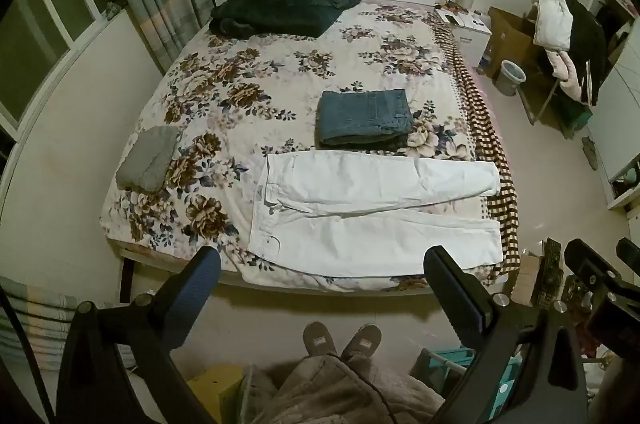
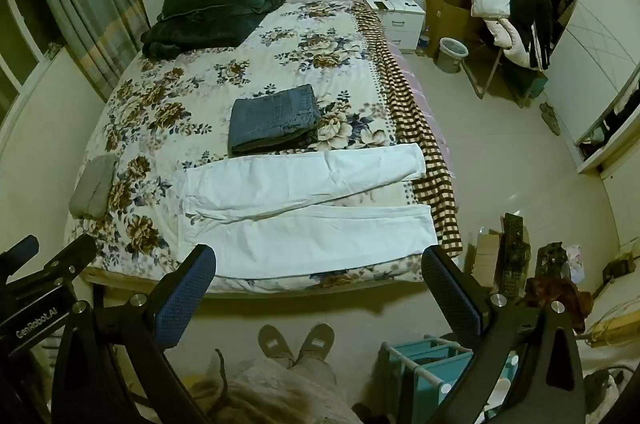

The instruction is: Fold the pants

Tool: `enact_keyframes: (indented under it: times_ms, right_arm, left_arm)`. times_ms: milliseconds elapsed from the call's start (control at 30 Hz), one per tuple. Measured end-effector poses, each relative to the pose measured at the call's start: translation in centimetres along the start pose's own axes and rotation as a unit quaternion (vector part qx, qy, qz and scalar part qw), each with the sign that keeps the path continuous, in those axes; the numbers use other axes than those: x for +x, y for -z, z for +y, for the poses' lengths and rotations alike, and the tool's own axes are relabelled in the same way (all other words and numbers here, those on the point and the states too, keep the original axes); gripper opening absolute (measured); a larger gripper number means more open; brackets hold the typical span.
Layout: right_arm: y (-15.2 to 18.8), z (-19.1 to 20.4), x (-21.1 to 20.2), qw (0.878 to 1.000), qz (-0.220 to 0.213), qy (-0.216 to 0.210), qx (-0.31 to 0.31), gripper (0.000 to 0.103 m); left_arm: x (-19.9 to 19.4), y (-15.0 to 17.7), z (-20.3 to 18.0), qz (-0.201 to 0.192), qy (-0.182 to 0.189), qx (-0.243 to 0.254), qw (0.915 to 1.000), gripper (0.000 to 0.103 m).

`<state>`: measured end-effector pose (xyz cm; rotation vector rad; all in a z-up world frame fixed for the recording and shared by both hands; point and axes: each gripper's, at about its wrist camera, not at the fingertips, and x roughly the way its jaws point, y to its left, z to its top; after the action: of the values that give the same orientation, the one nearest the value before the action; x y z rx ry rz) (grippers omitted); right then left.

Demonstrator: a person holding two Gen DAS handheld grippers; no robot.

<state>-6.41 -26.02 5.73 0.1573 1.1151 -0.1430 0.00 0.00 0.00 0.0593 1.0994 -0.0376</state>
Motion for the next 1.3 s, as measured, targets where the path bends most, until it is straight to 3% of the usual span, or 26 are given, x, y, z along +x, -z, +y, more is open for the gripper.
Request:
enact_keyframes:
  times_ms: [1300]
  right_arm:
    - [0.9, 0.6, -0.2, 1.0, -0.002, 0.011, -0.009, 0.103]
  left_arm:
    - [-1.3, -1.5, 0.5, -0.011, -0.011, 0.006, 0.9999, 0.103]
